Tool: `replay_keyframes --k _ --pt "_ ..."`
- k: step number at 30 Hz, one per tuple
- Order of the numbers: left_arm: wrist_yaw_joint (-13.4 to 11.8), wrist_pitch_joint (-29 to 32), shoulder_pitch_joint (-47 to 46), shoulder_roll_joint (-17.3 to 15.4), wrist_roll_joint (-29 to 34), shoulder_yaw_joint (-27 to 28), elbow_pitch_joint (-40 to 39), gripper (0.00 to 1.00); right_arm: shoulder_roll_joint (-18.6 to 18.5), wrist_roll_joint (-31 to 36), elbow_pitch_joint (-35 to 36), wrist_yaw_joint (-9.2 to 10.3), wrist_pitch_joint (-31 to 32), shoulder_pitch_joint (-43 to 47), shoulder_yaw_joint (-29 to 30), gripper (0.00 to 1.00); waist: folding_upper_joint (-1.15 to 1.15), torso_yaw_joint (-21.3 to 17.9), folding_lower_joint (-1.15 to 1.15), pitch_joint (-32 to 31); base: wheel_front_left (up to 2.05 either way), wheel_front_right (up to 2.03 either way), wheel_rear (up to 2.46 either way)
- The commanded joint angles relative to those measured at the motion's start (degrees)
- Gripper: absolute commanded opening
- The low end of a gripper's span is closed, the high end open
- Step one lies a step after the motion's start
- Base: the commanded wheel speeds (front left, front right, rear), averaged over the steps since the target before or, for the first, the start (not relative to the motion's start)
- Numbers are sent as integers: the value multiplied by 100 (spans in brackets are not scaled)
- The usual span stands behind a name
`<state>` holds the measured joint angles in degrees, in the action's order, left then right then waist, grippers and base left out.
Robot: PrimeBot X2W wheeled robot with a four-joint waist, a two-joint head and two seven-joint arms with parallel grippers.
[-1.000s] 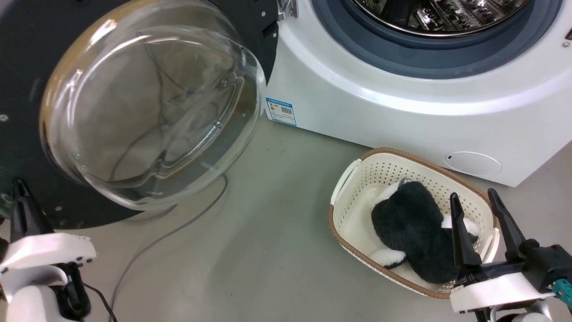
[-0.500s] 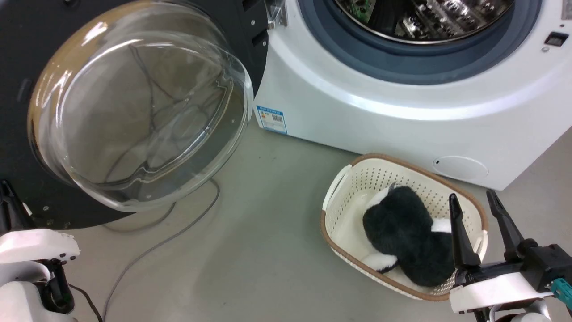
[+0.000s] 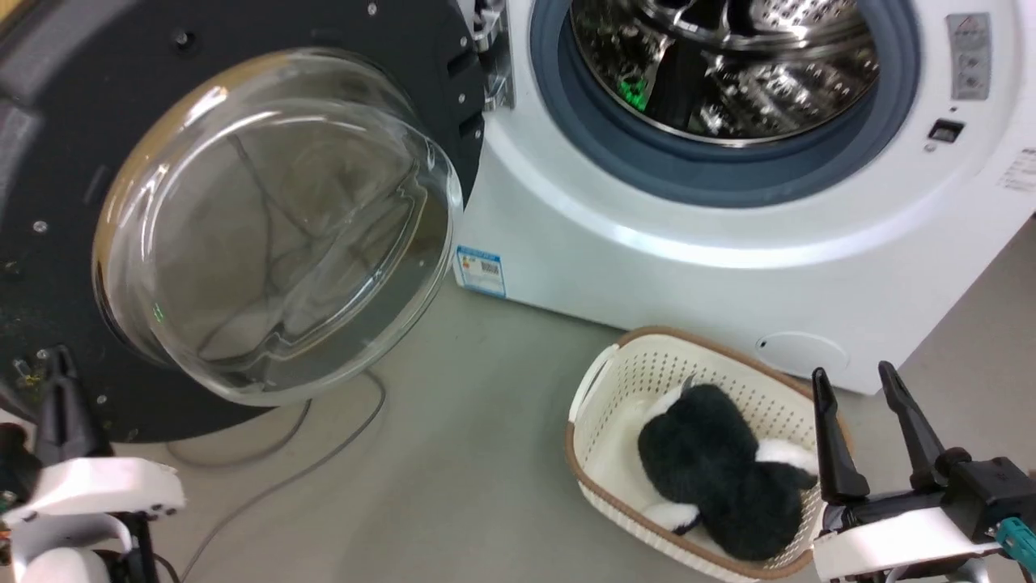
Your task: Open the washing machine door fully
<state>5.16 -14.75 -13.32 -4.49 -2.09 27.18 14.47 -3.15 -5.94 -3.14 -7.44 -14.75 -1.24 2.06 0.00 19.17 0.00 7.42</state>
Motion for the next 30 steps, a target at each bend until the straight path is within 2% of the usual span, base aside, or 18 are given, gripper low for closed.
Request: replay_keyframes --k 1,9,16,22,30 --pt "-27 -25 148 40 65 -97 -164 100 23 -102 -10 -5 -25 74 10 100 0 -54 0 -113 0 0 0" --pt "-12 -25 767 126 157 -593 -817 100 26 -309 -54 -5 -25 243 25 100 0 -325 0 -481 0 0 0" --pt "5 -25 1253 151 1 -956 -1335 100 26 -364 -57 -5 -25 426 27 100 0 -704 0 -720 0 0 0" --pt "5 -25 1527 158 -102 -1340 -1513 100 26 -314 -12 -5 -25 452 19 100 0 -1070 0 -805 0 0 0" --pt "-122 -25 1755 160 -312 -1943 -1462 100 27 -203 107 -5 -25 460 -32 100 0 -1536 0 -853 0 0 0"
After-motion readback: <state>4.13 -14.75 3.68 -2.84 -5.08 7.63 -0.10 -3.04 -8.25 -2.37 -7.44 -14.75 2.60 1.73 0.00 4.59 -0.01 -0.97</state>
